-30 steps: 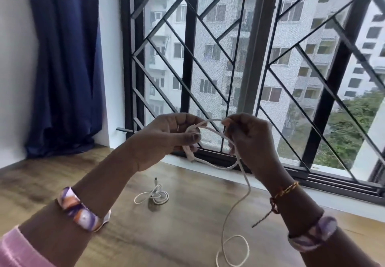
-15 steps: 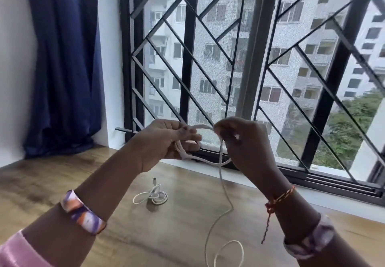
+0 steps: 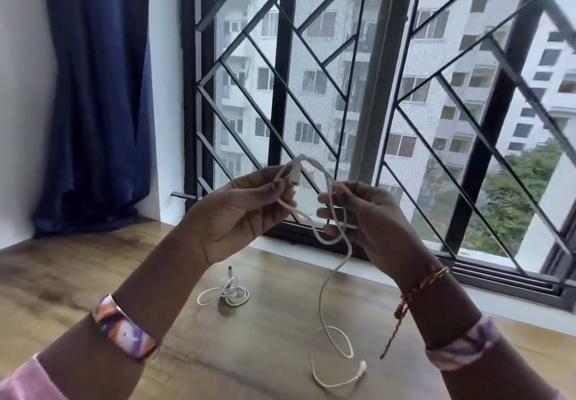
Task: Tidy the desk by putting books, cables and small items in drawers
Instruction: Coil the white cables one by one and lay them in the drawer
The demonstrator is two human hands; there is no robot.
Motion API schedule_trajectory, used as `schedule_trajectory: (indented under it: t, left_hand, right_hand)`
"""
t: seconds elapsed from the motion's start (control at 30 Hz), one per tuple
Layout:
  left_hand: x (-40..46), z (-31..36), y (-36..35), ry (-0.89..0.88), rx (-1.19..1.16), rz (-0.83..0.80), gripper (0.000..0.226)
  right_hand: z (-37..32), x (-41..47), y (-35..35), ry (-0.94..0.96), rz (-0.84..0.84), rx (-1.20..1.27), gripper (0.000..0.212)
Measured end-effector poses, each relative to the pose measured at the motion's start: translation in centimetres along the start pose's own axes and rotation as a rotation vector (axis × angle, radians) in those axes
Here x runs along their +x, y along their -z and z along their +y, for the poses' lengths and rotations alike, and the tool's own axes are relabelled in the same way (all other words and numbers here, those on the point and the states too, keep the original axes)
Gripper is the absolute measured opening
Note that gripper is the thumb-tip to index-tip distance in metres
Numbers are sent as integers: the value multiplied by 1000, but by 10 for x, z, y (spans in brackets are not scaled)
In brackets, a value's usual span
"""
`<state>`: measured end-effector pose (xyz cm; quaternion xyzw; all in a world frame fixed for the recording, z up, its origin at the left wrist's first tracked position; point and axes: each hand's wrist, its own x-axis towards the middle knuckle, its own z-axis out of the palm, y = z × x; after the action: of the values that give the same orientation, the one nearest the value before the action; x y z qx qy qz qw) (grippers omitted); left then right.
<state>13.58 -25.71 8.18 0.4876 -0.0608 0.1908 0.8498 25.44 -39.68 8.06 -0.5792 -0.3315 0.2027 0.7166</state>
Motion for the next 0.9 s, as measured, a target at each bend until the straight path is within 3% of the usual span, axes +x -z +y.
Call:
schedule_trajectory:
  t: [0.1,0.17,0.23,0.3,0.43,0.57,0.7,0.77,0.9]
  left_hand:
    - [-1,2,4,12,-51,102,18]
    - [-3,1,7,62,-35,175,11]
    - [-6,1,8,93,14,231,22]
    - [-10,2,5,78,84,265,25]
    - [-19,10,-6,-6,224,348,32]
    - [-34,15,-21,-93,365,351,35]
    - [-43,33,-28,-31,117,368,25]
    - [-45,44,-27,22,-8,327,24]
    - [-55,58,-24,55,-92,298,27]
  right_hand:
    - [1,-5,1,-132,-162,281,13]
    - [1,-10,-2,-171,-256,312,17]
    - [-2,-16,-8,-185,-289,260,32]
    - [-7,-20,-13,-192,-227,190,35]
    - [-20,-26,-18,-199,-52,141,15]
    - [-35,-33,-30,-118,16,110,9]
    - [-46,-50,-43,52,-121,68,6]
    - [-49,-60,-47,176,-205,-18,23]
    - [-53,-67,-58,377,-117,-231,16]
